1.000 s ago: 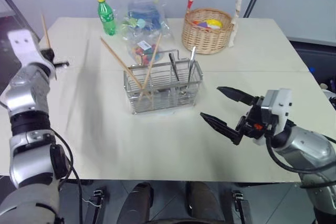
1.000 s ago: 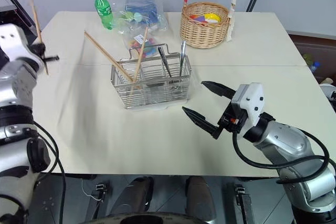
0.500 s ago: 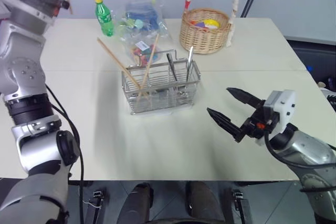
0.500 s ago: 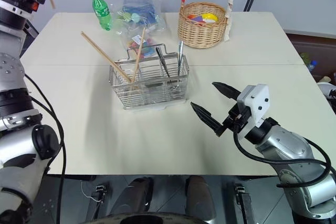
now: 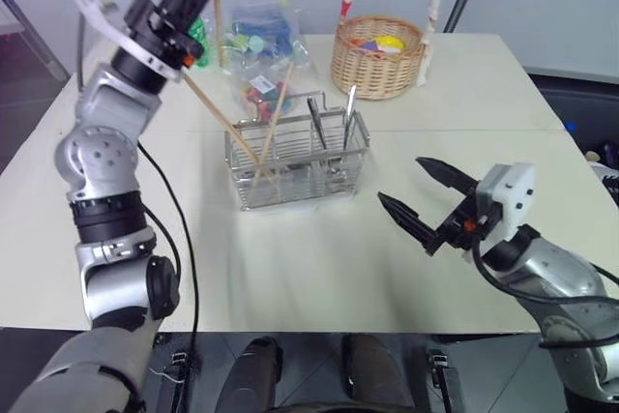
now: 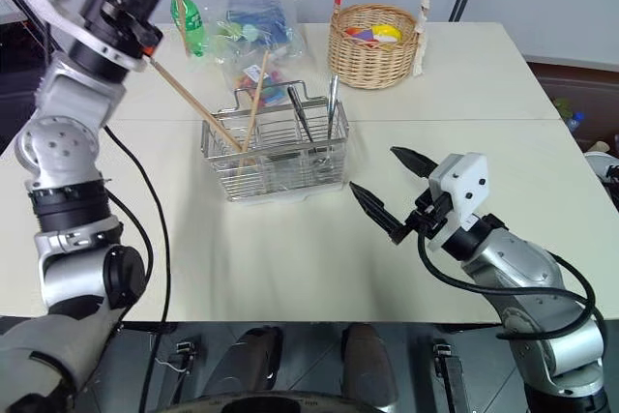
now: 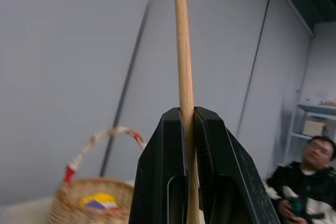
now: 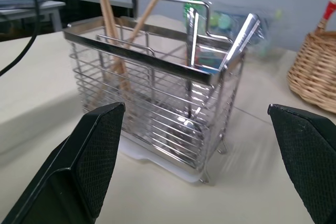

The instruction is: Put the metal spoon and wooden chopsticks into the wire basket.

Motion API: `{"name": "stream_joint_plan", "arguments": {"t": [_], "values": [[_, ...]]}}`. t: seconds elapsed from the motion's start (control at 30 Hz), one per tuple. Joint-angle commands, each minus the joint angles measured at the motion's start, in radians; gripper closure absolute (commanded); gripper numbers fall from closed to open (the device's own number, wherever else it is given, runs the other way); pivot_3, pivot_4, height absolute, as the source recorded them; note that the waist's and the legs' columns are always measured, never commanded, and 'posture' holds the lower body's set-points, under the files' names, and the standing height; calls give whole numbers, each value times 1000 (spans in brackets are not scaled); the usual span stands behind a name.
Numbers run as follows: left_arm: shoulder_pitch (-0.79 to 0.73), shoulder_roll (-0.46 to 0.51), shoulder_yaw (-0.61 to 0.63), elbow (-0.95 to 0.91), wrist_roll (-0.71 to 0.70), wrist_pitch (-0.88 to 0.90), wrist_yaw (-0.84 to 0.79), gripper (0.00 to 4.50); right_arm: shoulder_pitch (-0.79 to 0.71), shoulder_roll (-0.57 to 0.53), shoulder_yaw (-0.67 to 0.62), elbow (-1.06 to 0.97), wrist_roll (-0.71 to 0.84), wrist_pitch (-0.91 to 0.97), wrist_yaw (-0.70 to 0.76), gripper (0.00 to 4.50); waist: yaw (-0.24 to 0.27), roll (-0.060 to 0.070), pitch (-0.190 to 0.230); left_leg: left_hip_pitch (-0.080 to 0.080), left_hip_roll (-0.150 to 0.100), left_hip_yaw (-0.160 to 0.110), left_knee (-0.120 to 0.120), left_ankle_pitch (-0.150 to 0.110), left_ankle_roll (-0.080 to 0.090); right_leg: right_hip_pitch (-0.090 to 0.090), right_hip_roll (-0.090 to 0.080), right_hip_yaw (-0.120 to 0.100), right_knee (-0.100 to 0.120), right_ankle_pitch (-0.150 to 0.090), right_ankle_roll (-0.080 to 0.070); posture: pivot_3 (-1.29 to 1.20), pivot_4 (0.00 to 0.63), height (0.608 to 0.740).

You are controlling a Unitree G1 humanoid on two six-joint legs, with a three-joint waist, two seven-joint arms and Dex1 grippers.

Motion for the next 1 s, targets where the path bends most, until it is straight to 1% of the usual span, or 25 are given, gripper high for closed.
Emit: {"name": "stream_joint_plan", "arguments": {"t": [0.03,0.23,0.33,0.4,0.47,0.57,0.73,0.83,1.0], "values": [[33,-4,-16,-84,-34,36,-5,4417,-16,16,7,-8,-20,-28,-4,0,0,0,0,0,0,0,0,0,0,0,0,0,0,0,0,0,150,740],[124,3,-29,-149,-47,89,-7,4417,-25,29,23,6,-38,-33,-2,0,1,0,0,0,0,0,0,0,0,0,0,0,0,0,0,0,150,740],[194,15,-58,-197,-19,96,-26,4417,-32,33,29,13,-41,-34,2,0,2,0,0,0,0,0,0,0,0,0,0,0,0,0,0,0,150,740],[250,39,-92,-219,22,78,-67,4417,-34,30,33,12,-33,-28,13,0,2,2,-1,0,0,0,0,0,0,0,0,1,0,0,0,0,150,740],[277,48,-104,-226,33,71,-83,4417,-32,28,30,9,-23,-23,22,0,4,3,-2,1,0,1,0,0,0,1,0,1,-1,0,0,0,150,740],[296,43,-101,-213,44,56,-90,4417,-39,24,19,16,-18,-22,34,0,6,4,-2,2,0,0,0,0,0,4,0,1,-2,0,0,0,150,740],[307,20,-122,-200,96,2,-82,4417,-49,25,17,22,-16,-22,42,0,3,3,-1,1,0,0,1,0,1,2,0,1,-2,0,0,0,150,740],[277,-2,-98,-195,82,-9,-48,4417,-44,26,18,16,-13,-21,44,0,4,3,-1,1,0,0,0,0,1,2,0,0,-2,0,0,0,150,740],[241,4,-78,-177,69,-16,-38,4417,-44,30,26,18,-16,-25,45,0,4,3,-1,1,0,0,0,0,1,2,0,0,-2,0,0,0,150,740]]}}
